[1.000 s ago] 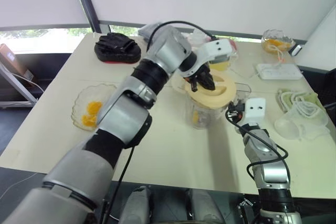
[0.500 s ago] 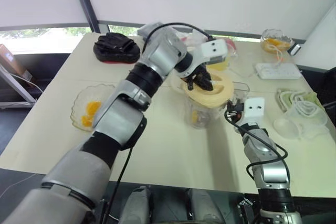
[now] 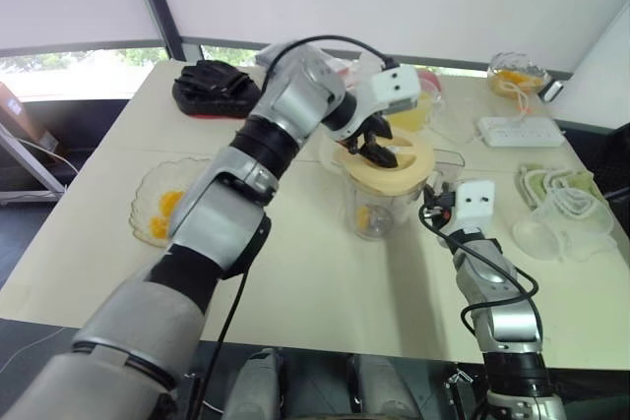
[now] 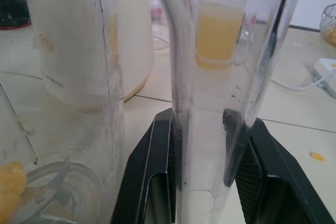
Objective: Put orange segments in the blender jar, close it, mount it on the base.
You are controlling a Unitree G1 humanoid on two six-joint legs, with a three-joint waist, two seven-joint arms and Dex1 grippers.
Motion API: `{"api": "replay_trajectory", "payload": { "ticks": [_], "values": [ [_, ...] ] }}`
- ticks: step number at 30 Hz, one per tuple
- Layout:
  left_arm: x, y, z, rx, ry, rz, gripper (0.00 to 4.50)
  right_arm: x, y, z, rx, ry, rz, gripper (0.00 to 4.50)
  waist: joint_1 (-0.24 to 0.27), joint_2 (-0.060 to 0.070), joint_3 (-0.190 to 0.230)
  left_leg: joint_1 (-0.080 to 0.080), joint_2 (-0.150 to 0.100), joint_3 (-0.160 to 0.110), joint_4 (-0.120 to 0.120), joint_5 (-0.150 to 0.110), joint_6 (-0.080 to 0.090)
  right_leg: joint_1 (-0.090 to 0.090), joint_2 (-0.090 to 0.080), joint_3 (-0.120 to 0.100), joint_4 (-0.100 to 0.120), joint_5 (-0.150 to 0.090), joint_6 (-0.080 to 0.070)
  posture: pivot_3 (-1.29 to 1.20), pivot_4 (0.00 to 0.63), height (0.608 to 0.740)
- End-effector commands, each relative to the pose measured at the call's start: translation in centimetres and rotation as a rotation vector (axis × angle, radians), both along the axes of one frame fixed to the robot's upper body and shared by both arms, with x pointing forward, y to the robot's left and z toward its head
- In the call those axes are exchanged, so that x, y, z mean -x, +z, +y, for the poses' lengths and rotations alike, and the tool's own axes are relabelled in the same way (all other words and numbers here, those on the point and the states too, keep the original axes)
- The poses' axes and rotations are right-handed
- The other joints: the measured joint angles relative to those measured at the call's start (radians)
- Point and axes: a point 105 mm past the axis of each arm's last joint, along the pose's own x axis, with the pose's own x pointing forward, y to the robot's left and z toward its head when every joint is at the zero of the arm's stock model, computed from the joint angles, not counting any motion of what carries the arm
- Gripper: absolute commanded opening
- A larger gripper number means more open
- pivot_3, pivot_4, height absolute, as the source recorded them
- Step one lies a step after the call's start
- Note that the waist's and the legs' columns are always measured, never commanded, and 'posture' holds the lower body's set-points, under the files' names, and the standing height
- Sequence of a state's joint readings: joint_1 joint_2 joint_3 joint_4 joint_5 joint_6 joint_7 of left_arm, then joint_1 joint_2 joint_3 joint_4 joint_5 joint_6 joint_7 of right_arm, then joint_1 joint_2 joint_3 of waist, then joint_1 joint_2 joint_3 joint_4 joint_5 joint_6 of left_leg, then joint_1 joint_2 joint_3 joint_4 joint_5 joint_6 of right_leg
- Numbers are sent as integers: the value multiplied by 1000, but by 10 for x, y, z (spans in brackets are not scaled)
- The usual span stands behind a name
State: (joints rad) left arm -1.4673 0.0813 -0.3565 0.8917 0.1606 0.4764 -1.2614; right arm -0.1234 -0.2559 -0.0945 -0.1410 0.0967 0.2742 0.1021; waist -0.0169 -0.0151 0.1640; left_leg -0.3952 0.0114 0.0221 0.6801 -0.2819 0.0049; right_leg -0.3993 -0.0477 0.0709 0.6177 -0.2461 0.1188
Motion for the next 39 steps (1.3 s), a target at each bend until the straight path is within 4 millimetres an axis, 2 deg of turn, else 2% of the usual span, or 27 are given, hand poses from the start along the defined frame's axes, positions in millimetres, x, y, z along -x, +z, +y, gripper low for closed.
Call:
{"api": "replay_trajectory", "payload": {
  "ticks": [1, 3, 6, 14, 17, 19, 20, 24, 29, 32, 35, 36, 39],
  "values": [
    [-8, 19, 5, 29, 58, -35, 3200, 4, -1, 2, 62, 26, 2, 978, 0, 0, 0, -1, 0, 0, 0, 0, 0, -1, 0, 0, 0, 0, 0, 0, 150, 740],
    [-7, 25, 5, 42, 61, -23, 3200, 5, -1, 1, 62, 24, 2, 978, 0, 0, 0, -7, 0, 0, 0, 0, 0, -7, 1, 0, 1, 0, 0, 0, 150, 740],
    [-4, 45, 3, 102, 77, 14, 3200, 6, -3, 1, 62, 22, 8, 978, 1, 0, 1, -13, -2, 0, 1, 0, 0, -13, 1, 0, 1, 1, 1, 0, 150, 740],
    [16, 97, 1, 321, -18, 92, 3200, 8, -6, 1, 61, 22, 14, 978, -4, 0, 2, -14, -2, 0, -1, -2, 4, -15, 2, 0, 1, 2, 5, 0, 150, 740],
    [24, 133, 3, 554, -84, 135, 3200, 8, -6, 1, 61, 23, 13, 978, -3, 0, 2, -14, -2, 0, -1, -2, 4, -16, 3, 0, 2, 2, 5, 0, 150, 740],
    [28, 164, 12, 765, -111, 205, 3200, 8, -6, 1, 61, 23, 14, 978, -4, 0, 3, -14, -2, 1, 0, -2, 4, -17, 3, 0, 3, 2, 6, 0, 150, 740],
    [26, 169, 16, 801, -94, 215, 3200, 8, -6, 2, 61, 24, 15, 978, -4, 0, 3, -15, -1, 1, -1, -2, 4, -17, 3, 0, 3, 2, 6, 0, 150, 740],
    [18, 180, 29, 899, -83, 79, 3200, 9, -8, 2, 62, 29, 20, 978, -4, 1, 3, -14, -2, 1, -1, -2, 4, -17, 3, 0, 5, 2, 6, 0, 150, 740],
    [10, 190, 44, 1044, -36, 45, 3200, 8, -9, 4, 64, 40, 27, 978, -1, 0, 3, -13, -2, 1, 1, -2, 3, -17, 2, 0, 9, 2, 6, 0, 150, 740],
    [23, 216, 65, 1299, -135, 35, 3200, 7, -10, 5, 66, 51, 31, 978, -3, 0, 3, -13, -2, 1, 1, -2, 3, -17, 2, 1, 10, 2, 6, 0, 150, 740],
    [22, 234, 83, 1503, -93, 143, 3200, 7, -10, 6, 70, 60, 35, 978, -3, -1, 3, -14, -2, 1, 1, -2, 3, -20, 2, 1, 12, 2, 6, 0, 150, 740],
    [20, 236, 86, 1539, -71, 158, 3200, 6, -10, 6, 70, 61, 35, 978, -3, -1, 3, -14, -2, 1, 1, -2, 4, -20, 3, 1, 13, 2, 6, 0, 150, 740],
    [17, 220, 80, 1513, -15, 130, 3200, 5, -10, 7, 78, 68, 38, 978, 0, 0, 3, -13, -2, 1, 0, -2, 3, -20, 3, 1, 13, 2, 6, 0, 150, 740]
  ]
}}
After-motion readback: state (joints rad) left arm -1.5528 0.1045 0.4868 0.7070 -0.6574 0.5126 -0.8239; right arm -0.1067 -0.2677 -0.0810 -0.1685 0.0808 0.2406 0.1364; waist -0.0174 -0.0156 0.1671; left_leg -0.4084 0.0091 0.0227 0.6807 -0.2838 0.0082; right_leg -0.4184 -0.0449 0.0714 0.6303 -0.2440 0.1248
